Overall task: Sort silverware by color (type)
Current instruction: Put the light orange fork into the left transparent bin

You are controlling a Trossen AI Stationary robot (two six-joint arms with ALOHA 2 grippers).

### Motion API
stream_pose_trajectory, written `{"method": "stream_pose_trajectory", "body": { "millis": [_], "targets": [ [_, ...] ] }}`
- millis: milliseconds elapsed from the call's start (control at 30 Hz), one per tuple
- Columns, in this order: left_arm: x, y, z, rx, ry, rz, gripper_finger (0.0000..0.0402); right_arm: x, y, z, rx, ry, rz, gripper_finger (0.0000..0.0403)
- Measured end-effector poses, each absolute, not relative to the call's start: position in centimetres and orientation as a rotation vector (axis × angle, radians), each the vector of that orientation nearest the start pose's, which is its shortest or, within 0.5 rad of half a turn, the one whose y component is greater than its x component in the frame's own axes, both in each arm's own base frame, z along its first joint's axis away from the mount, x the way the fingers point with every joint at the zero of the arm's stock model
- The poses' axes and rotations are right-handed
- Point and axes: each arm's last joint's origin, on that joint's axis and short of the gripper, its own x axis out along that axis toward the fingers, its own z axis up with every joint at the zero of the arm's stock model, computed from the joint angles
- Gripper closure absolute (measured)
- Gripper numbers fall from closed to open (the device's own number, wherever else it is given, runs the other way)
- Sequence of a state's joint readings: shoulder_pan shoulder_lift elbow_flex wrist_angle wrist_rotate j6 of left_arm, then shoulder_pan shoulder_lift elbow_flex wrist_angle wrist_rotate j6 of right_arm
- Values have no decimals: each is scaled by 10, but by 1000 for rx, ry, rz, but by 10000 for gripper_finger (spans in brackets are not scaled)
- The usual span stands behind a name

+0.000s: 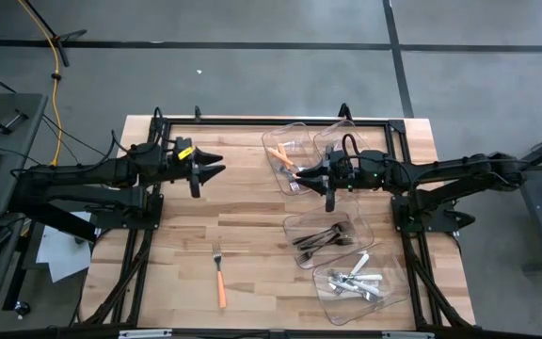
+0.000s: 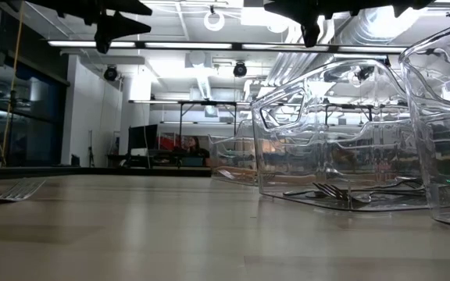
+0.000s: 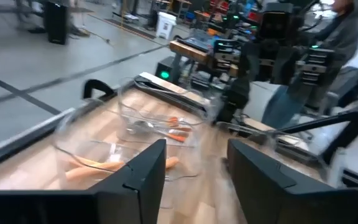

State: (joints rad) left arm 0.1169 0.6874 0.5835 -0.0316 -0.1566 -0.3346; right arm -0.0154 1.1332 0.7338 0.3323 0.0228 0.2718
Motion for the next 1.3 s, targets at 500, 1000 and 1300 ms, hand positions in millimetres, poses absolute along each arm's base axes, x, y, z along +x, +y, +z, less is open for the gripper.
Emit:
{"method": "stream_pose_trajectory", "body": {
  "millis": [500,1000,1300],
  "targets": [
    [161,-10,293,-736,202,-145,229,253,-5,291,268,118,-55,331],
    [151,-103,235,-953,907,-173,229,253,-5,288,268,145,-59,331],
    [171,-111,199,-538,942,-51,229,252,-6,285,261,177,-66,331]
  ]
}}
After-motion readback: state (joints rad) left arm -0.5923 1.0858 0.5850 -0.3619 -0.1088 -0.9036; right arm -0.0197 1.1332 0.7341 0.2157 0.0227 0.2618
